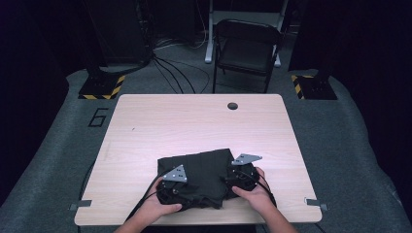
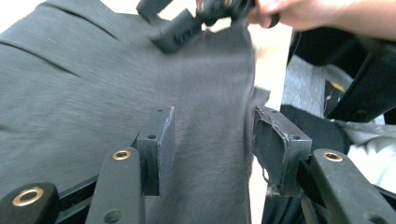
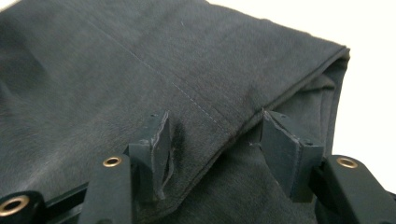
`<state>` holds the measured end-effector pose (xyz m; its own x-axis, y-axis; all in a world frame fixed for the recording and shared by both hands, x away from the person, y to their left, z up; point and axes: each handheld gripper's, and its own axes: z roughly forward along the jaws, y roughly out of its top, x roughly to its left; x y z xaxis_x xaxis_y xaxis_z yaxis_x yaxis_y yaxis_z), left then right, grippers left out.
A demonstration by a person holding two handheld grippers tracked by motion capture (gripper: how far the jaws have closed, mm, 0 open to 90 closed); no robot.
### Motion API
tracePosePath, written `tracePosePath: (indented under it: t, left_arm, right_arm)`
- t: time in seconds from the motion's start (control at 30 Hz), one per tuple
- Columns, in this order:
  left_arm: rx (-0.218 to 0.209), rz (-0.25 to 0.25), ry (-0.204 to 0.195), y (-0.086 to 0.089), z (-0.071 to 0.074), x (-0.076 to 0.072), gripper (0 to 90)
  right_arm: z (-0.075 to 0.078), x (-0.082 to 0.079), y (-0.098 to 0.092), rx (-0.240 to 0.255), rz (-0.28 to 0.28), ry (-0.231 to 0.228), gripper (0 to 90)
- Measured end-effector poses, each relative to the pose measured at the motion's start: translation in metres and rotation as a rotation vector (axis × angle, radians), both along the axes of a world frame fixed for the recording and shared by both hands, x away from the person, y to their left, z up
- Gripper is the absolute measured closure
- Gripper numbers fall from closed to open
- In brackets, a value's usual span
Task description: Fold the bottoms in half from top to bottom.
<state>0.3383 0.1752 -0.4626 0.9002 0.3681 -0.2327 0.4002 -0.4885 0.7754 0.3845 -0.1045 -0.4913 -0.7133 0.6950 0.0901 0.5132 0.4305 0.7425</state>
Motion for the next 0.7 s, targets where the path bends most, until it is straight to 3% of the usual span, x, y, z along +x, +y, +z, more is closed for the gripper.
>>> tracePosePath:
  t: [0.13, 0.27, 0.4, 0.5, 0.53, 0.7]
  left_arm:
    - [0.003, 0.097, -0.042, 0.021, 0.011, 0.004, 48.1]
    - [0.041, 0.207, -0.062, 0.040, 0.006, 0.009, 46.8]
    - [0.090, 0.236, -0.020, 0.053, -0.012, 0.009, 46.1]
    - [0.095, 0.238, -0.003, 0.057, -0.020, 0.006, 46.1]
    - [0.095, 0.245, -0.018, 0.057, -0.022, 0.006, 46.1]
    - [0.111, 0.242, -0.013, 0.058, -0.025, 0.005, 46.0]
  right_arm:
    - [-0.004, 0.000, 0.003, -0.033, 0.014, 0.008, 42.7]
    - [-0.004, -0.001, 0.004, -0.047, 0.015, -0.005, 42.7]
    - [0.000, -0.005, 0.002, -0.036, 0.012, -0.008, 42.5]
    - [0.002, -0.007, 0.001, -0.027, 0.037, -0.012, 42.0]
    - [0.002, -0.008, 0.001, -0.029, 0.039, -0.014, 41.9]
    - [0.001, -0.016, 0.002, -0.031, 0.060, -0.005, 41.6]
